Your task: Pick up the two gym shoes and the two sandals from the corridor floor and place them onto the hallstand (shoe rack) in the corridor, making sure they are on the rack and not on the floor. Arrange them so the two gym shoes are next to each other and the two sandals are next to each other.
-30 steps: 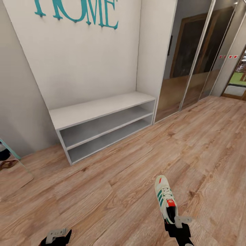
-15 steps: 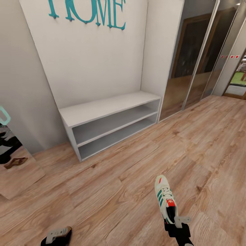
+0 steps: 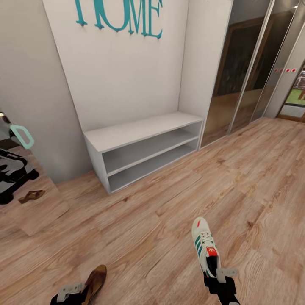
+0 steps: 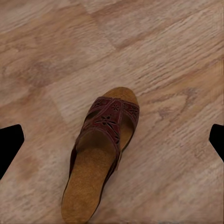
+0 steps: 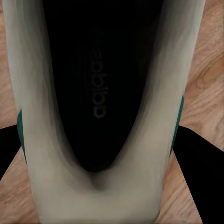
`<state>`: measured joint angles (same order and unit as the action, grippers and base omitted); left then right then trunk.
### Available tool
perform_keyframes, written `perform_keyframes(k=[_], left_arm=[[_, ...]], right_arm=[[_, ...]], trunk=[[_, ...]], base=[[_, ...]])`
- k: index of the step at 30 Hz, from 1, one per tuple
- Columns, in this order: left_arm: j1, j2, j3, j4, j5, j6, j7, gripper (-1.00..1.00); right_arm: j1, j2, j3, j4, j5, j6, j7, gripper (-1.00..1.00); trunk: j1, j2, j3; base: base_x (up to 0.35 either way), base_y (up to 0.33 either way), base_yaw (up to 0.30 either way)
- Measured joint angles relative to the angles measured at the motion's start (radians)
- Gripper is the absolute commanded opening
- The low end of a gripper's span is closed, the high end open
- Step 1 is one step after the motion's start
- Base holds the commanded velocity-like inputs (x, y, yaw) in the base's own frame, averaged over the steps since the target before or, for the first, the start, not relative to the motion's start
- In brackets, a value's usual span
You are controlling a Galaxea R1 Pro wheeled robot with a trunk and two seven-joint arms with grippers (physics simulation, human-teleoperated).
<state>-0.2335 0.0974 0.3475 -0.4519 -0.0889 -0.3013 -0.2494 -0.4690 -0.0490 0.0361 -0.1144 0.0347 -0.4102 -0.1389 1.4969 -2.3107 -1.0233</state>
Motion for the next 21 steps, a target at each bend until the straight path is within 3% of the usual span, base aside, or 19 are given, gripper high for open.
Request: perform_keyframes(k=[13,21], left_arm=[[0.0,0.0,0.0,0.0,0.001,0.0,0.0,1.0],[0.0,0.0,0.0,-0.001,0.001,0.0,0.0,1.0]], right_arm=[[0.0,0.0,0.0,0.0,0.0,-0.001,0.0,-1.0],[0.0,0.0,0.0,0.0,0.0,0.0,0.0,-1.0]], trunk=[[0.0,0.0,0.0],[0.0,0.0,0.0]], base=[[-0.017,0.021,0.024],[-0.055,0.215,0.178]])
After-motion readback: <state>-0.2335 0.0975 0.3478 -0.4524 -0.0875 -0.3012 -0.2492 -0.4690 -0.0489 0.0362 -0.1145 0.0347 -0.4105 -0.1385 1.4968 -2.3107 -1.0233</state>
